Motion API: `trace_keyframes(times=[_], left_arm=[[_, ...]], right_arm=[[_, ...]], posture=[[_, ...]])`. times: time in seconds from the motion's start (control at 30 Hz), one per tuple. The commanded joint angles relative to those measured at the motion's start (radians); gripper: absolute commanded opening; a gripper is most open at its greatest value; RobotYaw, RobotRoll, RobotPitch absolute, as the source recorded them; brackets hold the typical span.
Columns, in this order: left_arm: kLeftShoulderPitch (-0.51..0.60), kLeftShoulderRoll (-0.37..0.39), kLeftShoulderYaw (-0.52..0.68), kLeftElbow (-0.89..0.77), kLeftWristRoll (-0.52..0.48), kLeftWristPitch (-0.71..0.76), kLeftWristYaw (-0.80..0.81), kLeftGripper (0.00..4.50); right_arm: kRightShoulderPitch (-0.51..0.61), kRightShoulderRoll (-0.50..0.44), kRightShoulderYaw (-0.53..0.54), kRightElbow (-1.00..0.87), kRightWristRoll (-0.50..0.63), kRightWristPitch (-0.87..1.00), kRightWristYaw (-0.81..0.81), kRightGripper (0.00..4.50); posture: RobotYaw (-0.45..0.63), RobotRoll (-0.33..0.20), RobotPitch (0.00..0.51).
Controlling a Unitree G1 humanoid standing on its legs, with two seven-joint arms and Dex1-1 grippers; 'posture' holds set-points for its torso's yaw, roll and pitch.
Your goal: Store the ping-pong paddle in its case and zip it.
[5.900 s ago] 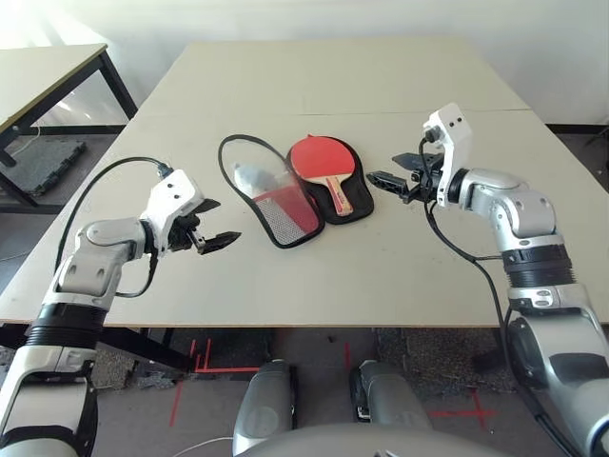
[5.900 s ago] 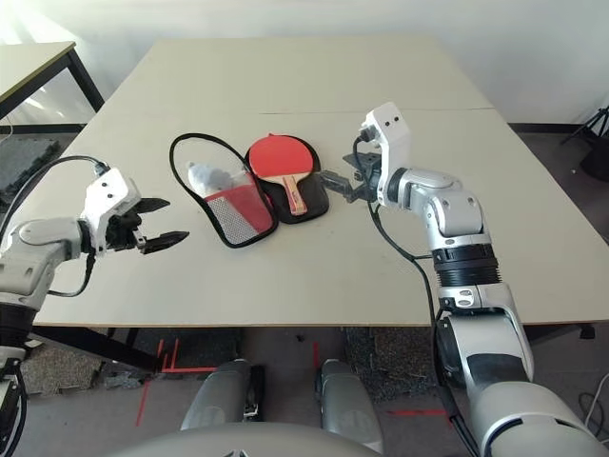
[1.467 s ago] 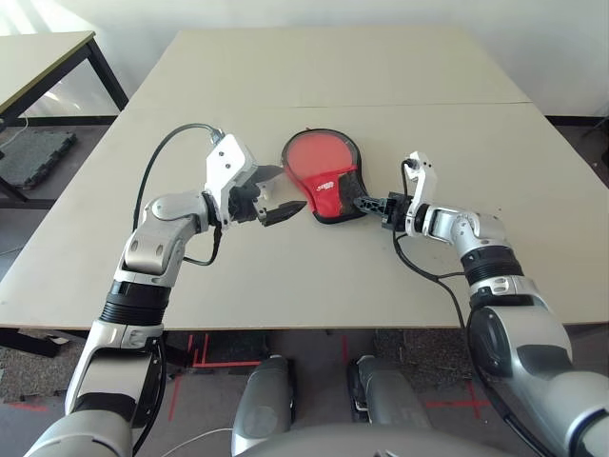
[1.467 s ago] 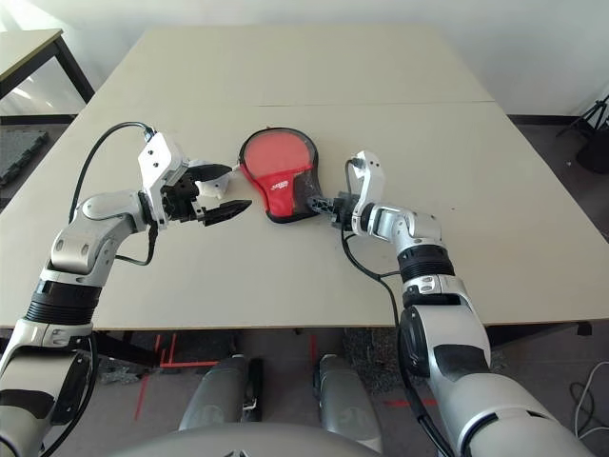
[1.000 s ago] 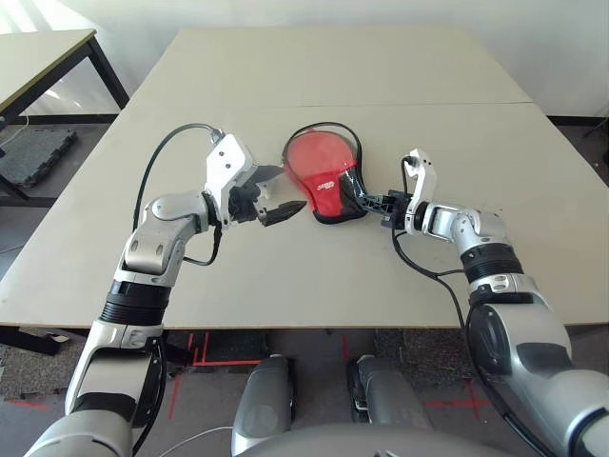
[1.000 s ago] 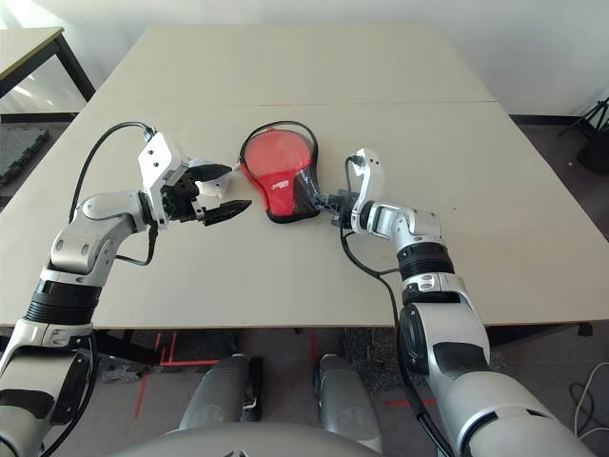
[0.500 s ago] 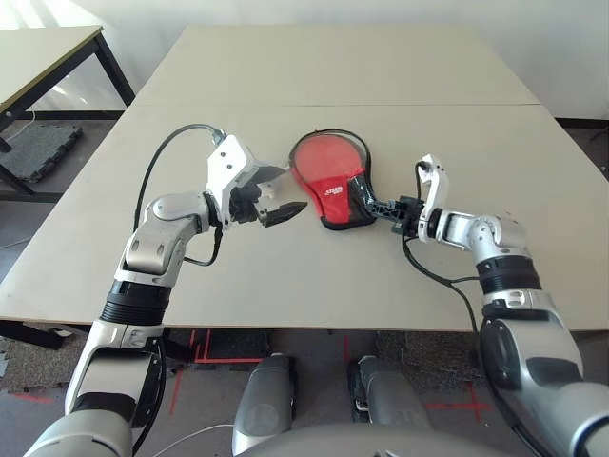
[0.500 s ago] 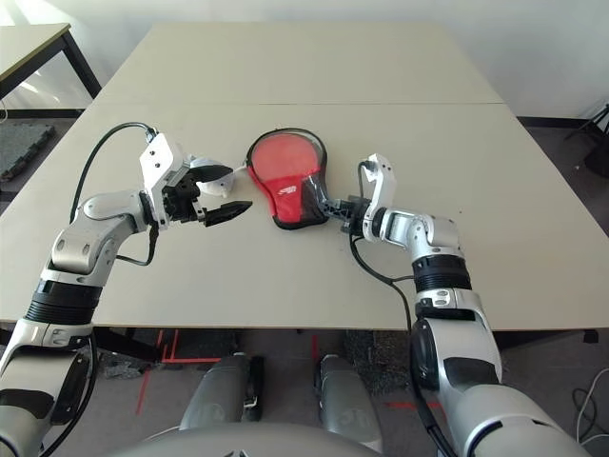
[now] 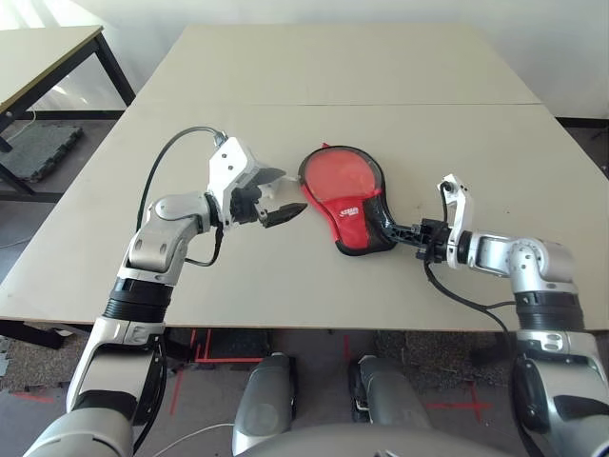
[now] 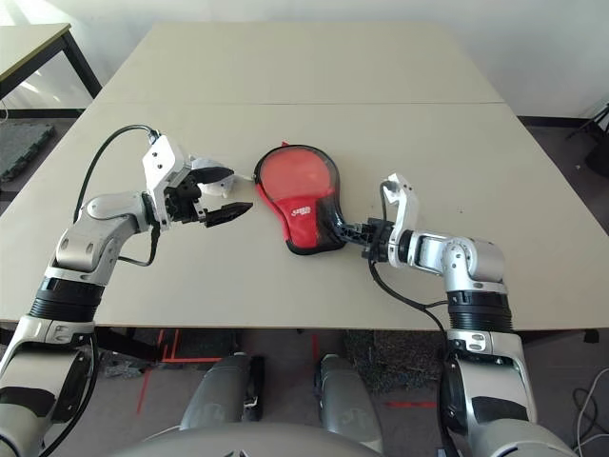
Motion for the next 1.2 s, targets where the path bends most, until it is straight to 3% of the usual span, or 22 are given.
trace_keyframes(times=[0.03, 0.87, 1.2], left_arm=[[-0.01, -0.006, -0.011, 0.022, 0.009, -0.021, -0.007, 4.5], [-0.037, -0.01, -0.022, 0.076, 0.018, -0.056, -0.027, 4.5], [-0.04, -0.009, -0.018, 0.077, 0.017, -0.055, -0.024, 4.5]], right_arm=[[0.05, -0.034, -0.023, -0.073, 0.046, 0.097, -0.007, 0.03], [0.275, -0.39, 0.066, -0.199, 0.157, 0.092, 0.248, 0.03], [0.293, -0.432, 0.081, -0.192, 0.158, 0.065, 0.284, 0.03]], posture=[[0.06, 0.0, 0.088], [0.04, 0.0, 0.093], [0.04, 0.0, 0.092]])
